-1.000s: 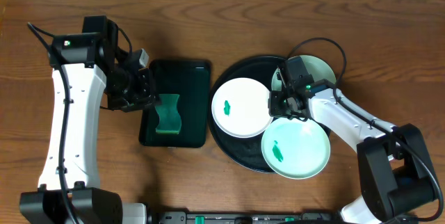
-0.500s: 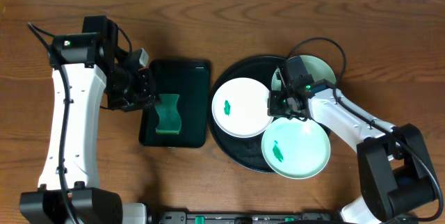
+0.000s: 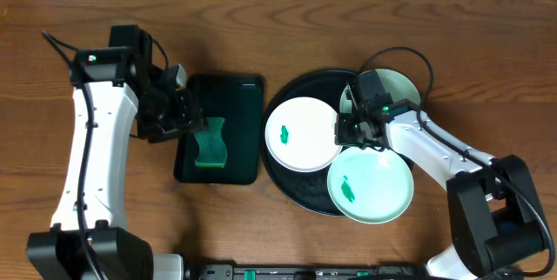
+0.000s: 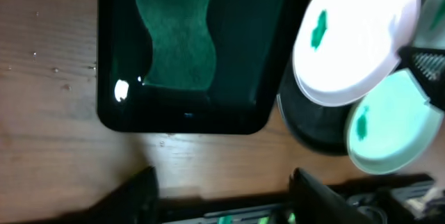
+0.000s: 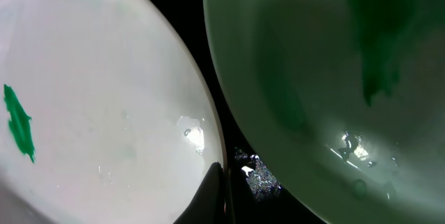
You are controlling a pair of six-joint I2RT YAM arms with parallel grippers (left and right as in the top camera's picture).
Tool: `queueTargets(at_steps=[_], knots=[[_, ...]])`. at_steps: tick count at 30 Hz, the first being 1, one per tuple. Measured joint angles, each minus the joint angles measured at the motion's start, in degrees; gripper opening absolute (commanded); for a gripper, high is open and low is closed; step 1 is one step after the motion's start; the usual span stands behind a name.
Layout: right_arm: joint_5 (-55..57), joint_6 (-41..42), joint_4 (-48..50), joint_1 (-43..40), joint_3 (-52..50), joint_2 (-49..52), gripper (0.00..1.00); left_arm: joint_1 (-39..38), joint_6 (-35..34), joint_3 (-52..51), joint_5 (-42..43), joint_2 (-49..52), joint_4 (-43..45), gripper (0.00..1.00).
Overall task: Clean dirty plates on tray and stack at the side
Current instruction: 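Lower the left gripper toward the green sponge on the black tray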
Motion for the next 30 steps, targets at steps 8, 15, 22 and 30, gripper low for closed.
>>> queueTargets(at_steps=[8,15,22,30], knots=[[0.0,-0.02,0.0,0.0,0.0,0.0,0.01,-0.02,-0.57,-7.02,-0.09,0.0,8.0,0.82],[0.0,-0.02,0.0,0.0,0.0,0.0,0.01,-0.02,-0.7,-7.72,-0.2,0.0,10.49,0.83],[0.0,-0.02,0.0,0.0,0.0,0.0,0.01,-0.02,-0.68,-7.72,-0.2,0.0,10.49,0.83],[0.0,0.0,0.04,0.0,0.0,0.0,0.01,-0.02,-0.7,-7.72,-0.2,0.0,10.49,0.84]])
